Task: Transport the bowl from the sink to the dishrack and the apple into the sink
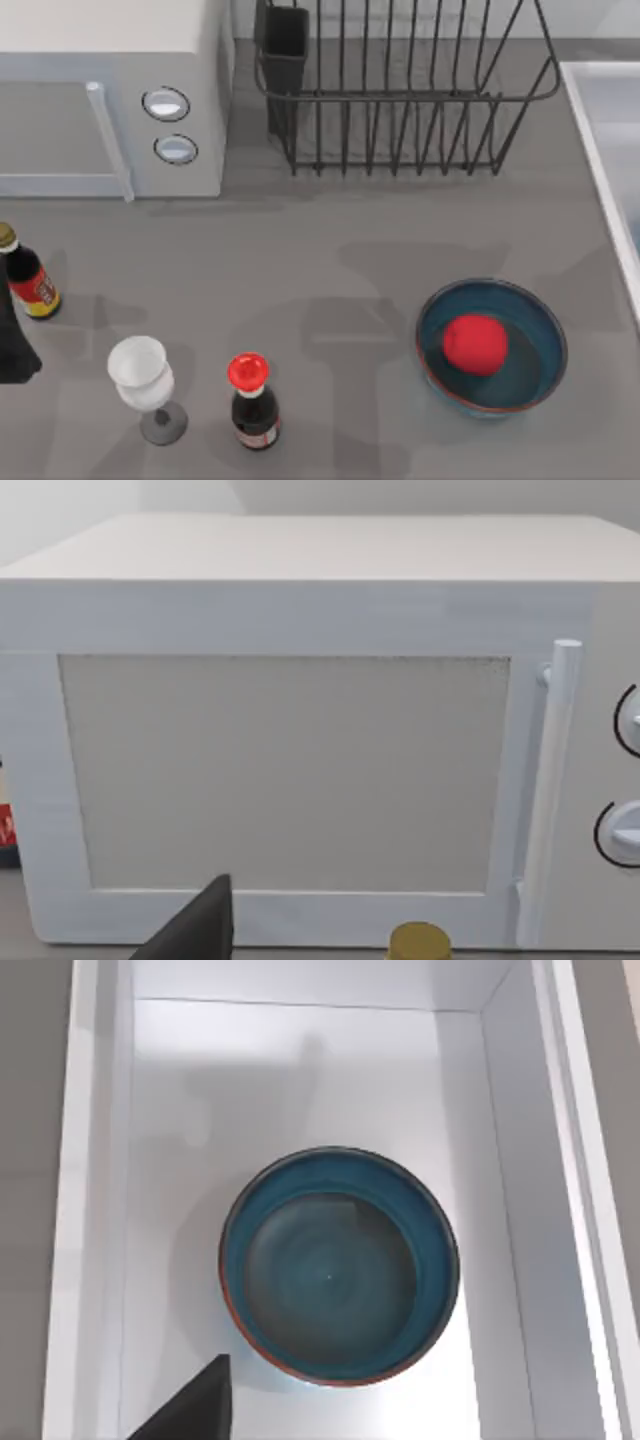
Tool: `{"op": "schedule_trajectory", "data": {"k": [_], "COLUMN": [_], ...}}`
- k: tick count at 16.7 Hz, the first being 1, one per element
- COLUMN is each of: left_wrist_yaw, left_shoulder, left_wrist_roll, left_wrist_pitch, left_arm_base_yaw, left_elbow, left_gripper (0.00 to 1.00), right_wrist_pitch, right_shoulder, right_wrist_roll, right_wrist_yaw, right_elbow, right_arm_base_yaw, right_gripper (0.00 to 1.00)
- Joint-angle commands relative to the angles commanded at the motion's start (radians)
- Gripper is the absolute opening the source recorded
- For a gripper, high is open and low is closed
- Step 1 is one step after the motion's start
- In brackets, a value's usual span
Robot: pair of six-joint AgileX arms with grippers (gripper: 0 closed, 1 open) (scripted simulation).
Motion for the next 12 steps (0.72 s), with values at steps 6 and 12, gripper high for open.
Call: {"op": "schedule_trajectory", "data": {"k": [6,12], "left_wrist_yaw": [0.000,0.000], "left_shoulder": [0.000,0.000], "left_wrist_roll": [0.000,0.000], "left_wrist_pitch": [0.000,0.000], "left_arm_base_yaw": [0.000,0.000], "left_elbow": [0.000,0.000], "left_gripper": [1.00,1.00], "right_wrist_pitch": [-0.283,-0.483], "right_shoulder": [0.576,0.971], "right_wrist_roll": [-0.079,-0.131], "right_wrist_yaw": [-0.011,-0.024], "right_elbow": [0.523,0.882], "right_arm_base_yaw": [-0.082,-0.138], "right_gripper": [1.00,1.00]}}
